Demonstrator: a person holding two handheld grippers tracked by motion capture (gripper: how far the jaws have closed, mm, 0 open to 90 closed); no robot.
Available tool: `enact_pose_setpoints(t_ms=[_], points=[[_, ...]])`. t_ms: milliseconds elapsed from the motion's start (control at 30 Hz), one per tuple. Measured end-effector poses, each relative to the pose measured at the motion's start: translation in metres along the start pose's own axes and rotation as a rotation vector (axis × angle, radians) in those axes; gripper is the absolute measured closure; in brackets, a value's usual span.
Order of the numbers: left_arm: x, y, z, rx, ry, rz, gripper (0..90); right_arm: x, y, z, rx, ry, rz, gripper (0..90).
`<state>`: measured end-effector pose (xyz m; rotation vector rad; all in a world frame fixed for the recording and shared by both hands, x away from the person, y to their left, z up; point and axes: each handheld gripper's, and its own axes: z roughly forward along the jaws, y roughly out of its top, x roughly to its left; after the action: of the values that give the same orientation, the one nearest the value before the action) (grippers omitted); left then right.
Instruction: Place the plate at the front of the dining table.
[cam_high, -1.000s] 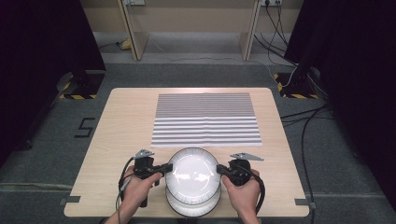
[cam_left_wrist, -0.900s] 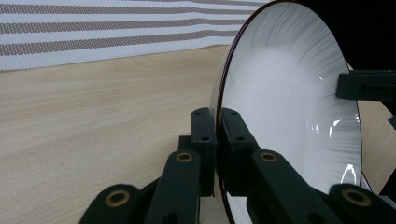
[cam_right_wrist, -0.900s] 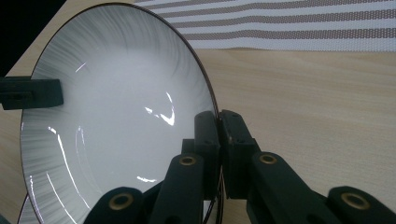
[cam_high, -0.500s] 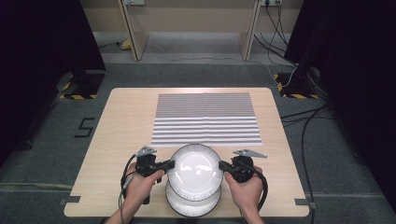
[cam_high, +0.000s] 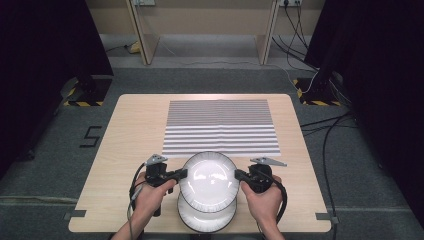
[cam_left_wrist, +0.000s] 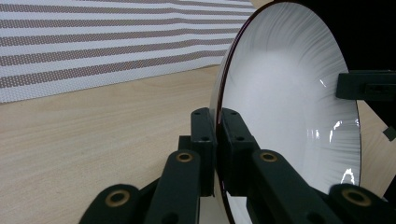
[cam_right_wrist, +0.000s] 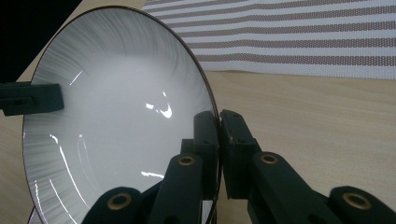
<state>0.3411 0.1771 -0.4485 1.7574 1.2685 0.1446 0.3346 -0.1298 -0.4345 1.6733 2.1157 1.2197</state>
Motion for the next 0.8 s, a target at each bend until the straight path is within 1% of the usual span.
enact_pose_setpoints(t_ms=[333,667,800], points=[[-0.001,0.004,0.001,-0.005,0.002,0.001,84.8,0.0,0.006,-0.002,-0.006,-0.007,-0.009,85.7],[-0.001,0.008,0.002,-0.005,0.002,0.005,84.9,-0.001,0.009,-0.002,-0.008,-0.01,-0.003,85.6],[-0.002,0.011,0.002,-0.015,0.002,0.001,84.8,-0.001,0.011,-0.003,-0.015,-0.011,0.0,85.7]])
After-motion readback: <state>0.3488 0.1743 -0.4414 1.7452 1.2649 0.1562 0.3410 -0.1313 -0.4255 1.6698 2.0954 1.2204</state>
